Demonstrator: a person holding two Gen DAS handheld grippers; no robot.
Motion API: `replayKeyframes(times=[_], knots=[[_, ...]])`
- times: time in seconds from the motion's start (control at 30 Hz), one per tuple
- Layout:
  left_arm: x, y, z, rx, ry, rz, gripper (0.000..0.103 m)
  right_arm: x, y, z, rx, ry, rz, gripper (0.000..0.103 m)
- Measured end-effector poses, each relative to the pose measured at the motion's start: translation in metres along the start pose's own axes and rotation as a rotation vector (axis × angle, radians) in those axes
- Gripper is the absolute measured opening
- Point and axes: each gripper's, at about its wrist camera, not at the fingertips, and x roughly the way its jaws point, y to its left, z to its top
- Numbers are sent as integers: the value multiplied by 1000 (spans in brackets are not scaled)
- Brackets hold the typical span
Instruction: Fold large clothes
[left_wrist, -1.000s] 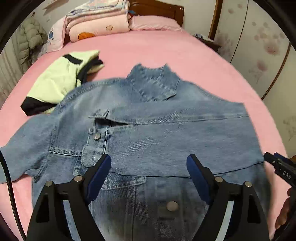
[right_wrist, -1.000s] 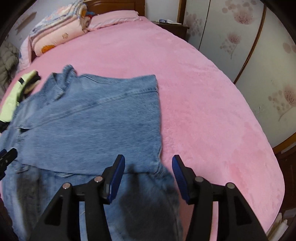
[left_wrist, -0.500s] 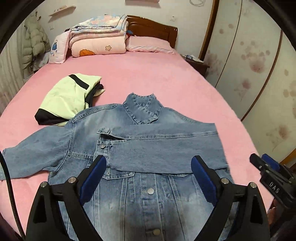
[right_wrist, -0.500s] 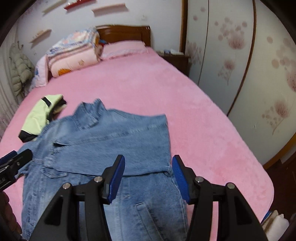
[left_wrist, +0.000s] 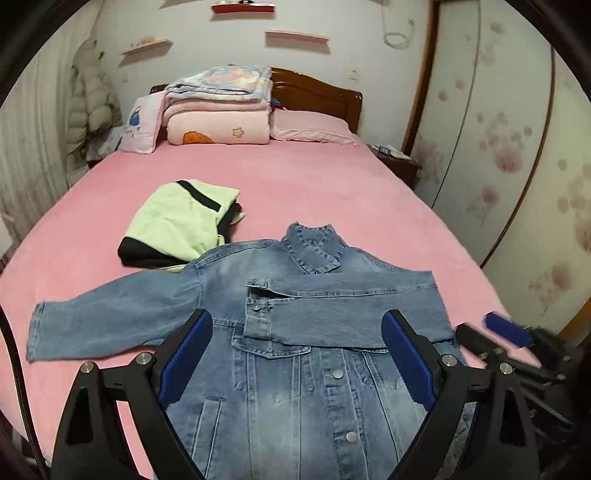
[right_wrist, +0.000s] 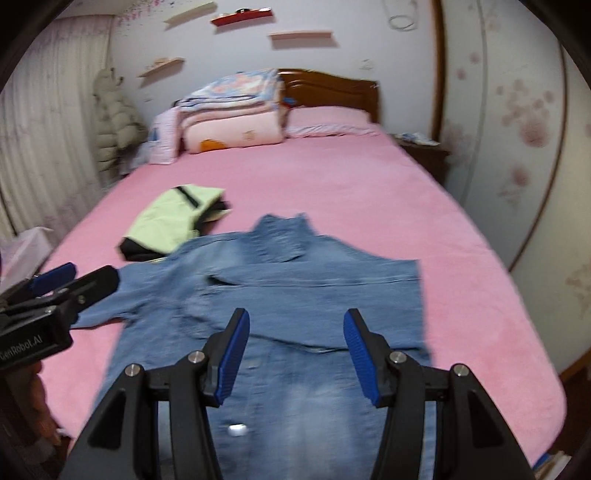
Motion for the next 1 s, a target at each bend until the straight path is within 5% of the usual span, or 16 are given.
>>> replayKeyframes(times=[0.17,0.53,0.73,1.0], knots=[[-15,53,0,-116,30,-6,92,0,45,6,-24,10,53,54],[-40,184,-23,-244,-24,131,92,2,153,26,-103,-68,82,58],[-40,264,-53,-342,-15,196,92,28,216,29,-170,-50,90,58],[-4,385,-118,-608,67,220,92,83,285,17,-244,21,114,58]])
